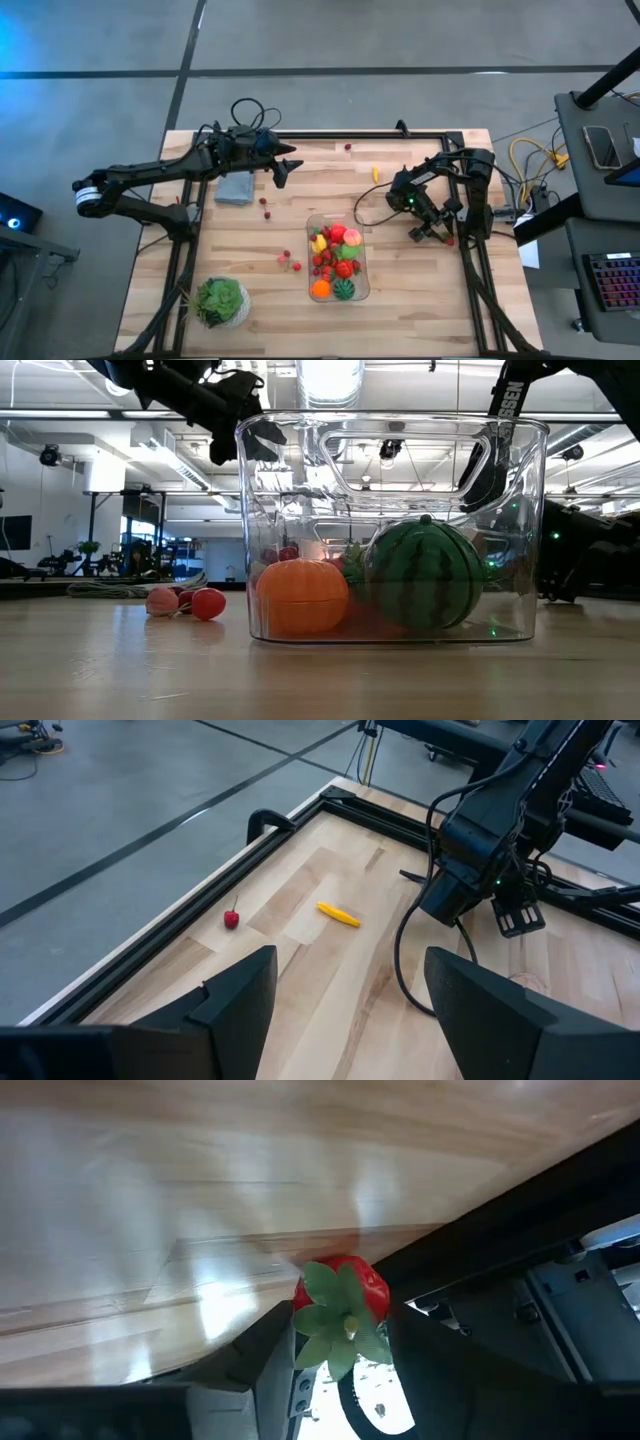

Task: Pick and placing Produce into tupperware
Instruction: Put the strawberry into the transparent bin

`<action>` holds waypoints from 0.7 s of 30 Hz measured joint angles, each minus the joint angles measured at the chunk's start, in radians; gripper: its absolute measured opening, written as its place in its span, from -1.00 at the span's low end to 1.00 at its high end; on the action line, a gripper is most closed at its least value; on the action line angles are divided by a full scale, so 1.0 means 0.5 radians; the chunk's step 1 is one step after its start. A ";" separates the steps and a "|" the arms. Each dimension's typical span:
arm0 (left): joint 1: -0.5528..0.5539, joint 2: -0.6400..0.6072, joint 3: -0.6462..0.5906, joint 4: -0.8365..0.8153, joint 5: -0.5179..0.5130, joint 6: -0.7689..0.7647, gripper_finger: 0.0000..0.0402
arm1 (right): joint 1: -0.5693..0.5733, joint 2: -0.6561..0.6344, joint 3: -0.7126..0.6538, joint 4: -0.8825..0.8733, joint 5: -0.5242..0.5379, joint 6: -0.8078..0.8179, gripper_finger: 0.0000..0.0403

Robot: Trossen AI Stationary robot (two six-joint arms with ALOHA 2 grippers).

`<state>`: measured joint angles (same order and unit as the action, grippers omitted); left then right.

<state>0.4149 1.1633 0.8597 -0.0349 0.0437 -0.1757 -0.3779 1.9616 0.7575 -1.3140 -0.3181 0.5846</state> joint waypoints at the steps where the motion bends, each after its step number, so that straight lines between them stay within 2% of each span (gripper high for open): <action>1: 0.000 0.000 0.000 0.000 0.000 0.000 0.20 | 0.000 -0.001 -0.001 0.000 -0.002 -0.001 -0.28; 6: 0.000 0.000 0.000 -0.001 0.000 0.000 0.20 | 0.000 -0.001 -0.002 0.000 -0.006 0.000 -0.36; 15: 0.000 0.000 0.000 -0.004 0.000 0.000 0.20 | 0.001 -0.002 -0.002 0.005 0.002 0.013 -0.29; 21: 0.000 0.000 0.000 -0.004 0.000 0.000 0.20 | 0.001 -0.044 -0.002 0.011 0.001 0.036 -0.36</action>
<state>0.4149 1.1633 0.8597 -0.0368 0.0437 -0.1757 -0.3775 1.9395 0.7565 -1.3087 -0.3174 0.6026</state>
